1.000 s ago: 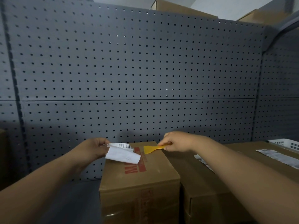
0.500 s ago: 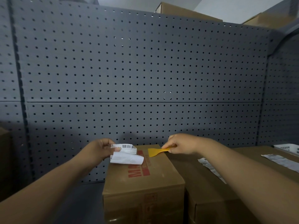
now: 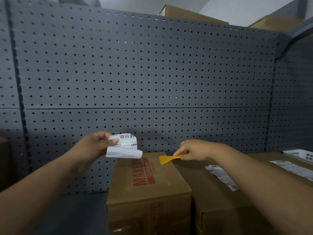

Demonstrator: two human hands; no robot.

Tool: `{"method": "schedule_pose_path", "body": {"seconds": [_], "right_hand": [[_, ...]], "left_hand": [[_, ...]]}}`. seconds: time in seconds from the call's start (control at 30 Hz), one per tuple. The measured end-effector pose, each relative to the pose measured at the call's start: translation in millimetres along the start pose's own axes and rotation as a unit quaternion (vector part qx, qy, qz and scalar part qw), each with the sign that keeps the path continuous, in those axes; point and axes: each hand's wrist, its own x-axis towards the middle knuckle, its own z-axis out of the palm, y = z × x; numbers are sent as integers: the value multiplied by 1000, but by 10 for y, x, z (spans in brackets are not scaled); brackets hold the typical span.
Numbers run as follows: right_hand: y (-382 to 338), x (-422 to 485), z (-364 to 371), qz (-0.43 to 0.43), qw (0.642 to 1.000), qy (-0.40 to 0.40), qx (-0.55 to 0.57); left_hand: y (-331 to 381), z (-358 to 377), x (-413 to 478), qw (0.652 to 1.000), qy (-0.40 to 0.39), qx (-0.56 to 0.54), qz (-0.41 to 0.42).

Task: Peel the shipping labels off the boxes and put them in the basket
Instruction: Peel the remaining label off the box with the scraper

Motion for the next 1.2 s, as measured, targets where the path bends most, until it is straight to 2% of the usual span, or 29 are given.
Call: {"method": "schedule_pose_path", "body": {"seconds": [0.27, 0.5, 0.73, 0.93, 1.2], "right_hand": [[-235, 132, 56, -26, 999, 2, 19], [-8, -75, -2, -3, 1000, 5, 7], [-209, -115, 6, -25, 1000, -1, 0], [-87, -303, -51, -22, 1000, -8, 1], [-304, -356, -30, -72, 997, -27, -3]], "left_hand": [[18, 17, -40, 1000, 8, -2, -8], [23, 19, -65, 1000, 8, -5, -6], [-5, 56, -51, 1000, -6, 3, -2], [1, 79, -72, 1000, -2, 3, 4], [-17, 162, -133, 1000, 0, 9, -2]]}}
